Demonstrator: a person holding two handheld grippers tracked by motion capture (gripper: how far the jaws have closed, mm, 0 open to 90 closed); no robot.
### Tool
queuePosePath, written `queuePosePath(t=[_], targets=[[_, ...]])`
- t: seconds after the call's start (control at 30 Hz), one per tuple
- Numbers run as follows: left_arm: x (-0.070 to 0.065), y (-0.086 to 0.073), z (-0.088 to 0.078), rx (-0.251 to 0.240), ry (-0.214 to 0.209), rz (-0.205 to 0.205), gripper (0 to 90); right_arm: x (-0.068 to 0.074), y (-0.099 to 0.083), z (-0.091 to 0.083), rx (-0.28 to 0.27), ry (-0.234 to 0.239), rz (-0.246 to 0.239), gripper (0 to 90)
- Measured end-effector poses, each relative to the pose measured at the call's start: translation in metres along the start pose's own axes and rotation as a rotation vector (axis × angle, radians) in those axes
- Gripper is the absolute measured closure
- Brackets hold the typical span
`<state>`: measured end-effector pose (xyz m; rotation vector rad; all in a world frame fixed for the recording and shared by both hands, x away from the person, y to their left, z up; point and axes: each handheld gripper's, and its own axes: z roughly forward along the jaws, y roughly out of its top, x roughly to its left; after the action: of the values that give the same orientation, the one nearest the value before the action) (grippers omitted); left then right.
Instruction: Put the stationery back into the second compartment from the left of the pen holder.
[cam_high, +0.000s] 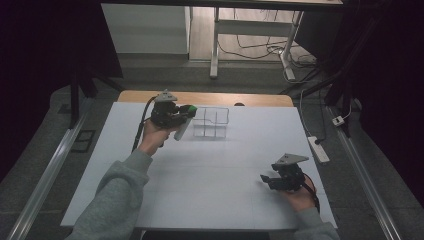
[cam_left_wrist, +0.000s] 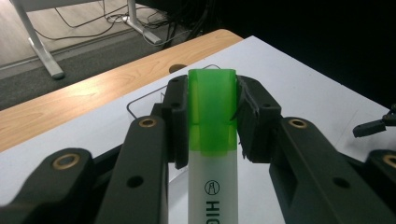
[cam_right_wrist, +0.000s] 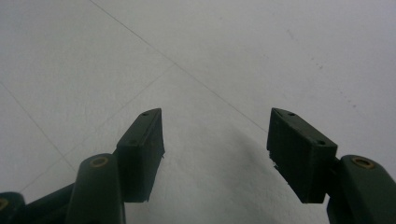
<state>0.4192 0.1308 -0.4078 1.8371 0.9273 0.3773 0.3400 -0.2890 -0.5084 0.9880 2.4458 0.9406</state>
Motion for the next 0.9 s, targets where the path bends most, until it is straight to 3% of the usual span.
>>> queuePosePath(t=[0.4,0.53,0.9], targets=[[0.008,0.014,0.013,-0.002,-0.005,-0.005,66.6,-0.001,-0.003,-0.002,-0.005,0.005,0.003,35.6],[0.009,0.02,0.018,0.0,-0.005,-0.002,66.6,-0.002,-0.002,-0.003,-0.017,0.029,0.021,35.5],[0.012,0.039,0.031,-0.018,-0.031,-0.029,66.6,-0.003,-0.002,-0.003,-0.027,0.032,0.028,35.3]])
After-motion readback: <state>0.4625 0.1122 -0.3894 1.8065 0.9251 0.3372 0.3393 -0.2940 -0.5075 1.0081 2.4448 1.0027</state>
